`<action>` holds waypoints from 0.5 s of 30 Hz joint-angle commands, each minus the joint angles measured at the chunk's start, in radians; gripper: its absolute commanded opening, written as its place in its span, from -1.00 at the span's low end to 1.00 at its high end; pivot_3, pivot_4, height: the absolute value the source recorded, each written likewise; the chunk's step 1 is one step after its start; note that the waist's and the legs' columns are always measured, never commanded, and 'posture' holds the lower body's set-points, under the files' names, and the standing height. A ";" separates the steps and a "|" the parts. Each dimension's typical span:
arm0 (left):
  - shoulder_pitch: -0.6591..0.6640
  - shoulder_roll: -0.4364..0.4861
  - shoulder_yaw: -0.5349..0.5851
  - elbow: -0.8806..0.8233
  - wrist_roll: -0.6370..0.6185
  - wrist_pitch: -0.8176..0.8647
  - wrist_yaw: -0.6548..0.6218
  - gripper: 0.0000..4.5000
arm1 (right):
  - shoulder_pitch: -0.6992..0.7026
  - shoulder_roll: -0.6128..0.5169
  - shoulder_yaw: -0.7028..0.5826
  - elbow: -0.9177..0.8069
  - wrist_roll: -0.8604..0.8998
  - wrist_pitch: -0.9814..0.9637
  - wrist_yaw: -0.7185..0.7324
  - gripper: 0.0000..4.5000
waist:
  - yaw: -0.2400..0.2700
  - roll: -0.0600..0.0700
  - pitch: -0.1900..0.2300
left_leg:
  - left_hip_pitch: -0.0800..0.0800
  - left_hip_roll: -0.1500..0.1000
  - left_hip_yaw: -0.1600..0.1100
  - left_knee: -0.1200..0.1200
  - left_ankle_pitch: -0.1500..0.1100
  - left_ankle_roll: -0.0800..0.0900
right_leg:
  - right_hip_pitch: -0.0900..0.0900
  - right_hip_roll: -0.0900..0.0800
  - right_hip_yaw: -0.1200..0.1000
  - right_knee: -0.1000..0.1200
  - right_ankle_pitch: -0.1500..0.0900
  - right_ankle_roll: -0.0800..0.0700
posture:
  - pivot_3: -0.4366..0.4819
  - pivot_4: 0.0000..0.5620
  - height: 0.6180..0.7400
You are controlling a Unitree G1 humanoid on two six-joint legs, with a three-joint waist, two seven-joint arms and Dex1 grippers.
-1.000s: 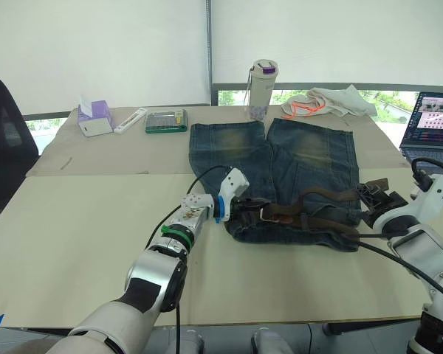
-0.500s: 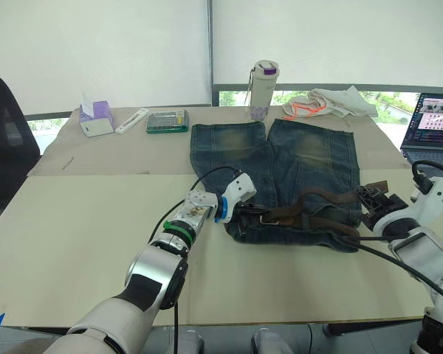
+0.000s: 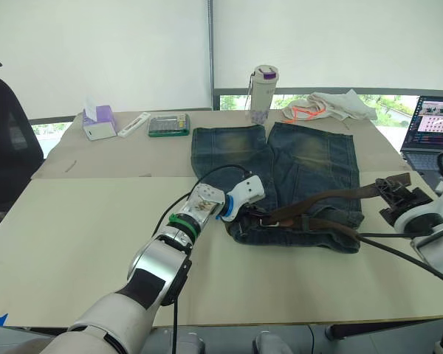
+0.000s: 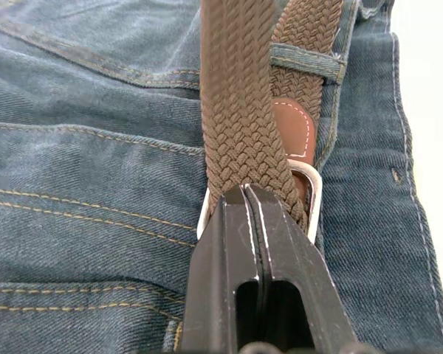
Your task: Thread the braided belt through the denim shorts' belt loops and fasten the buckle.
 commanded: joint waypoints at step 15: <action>0.075 -0.012 -0.112 0.038 0.095 0.208 -0.029 -0.99 | -0.041 -0.068 -0.116 0.043 0.105 -0.092 0.015 -1.00 | 0.013 0.000 0.000 | 0.000 0.000 0.000 0.004 -0.004 0.007 | 0.002 0.000 0.000 -0.001 -0.001 0.001 | -0.05 -0.47 1.00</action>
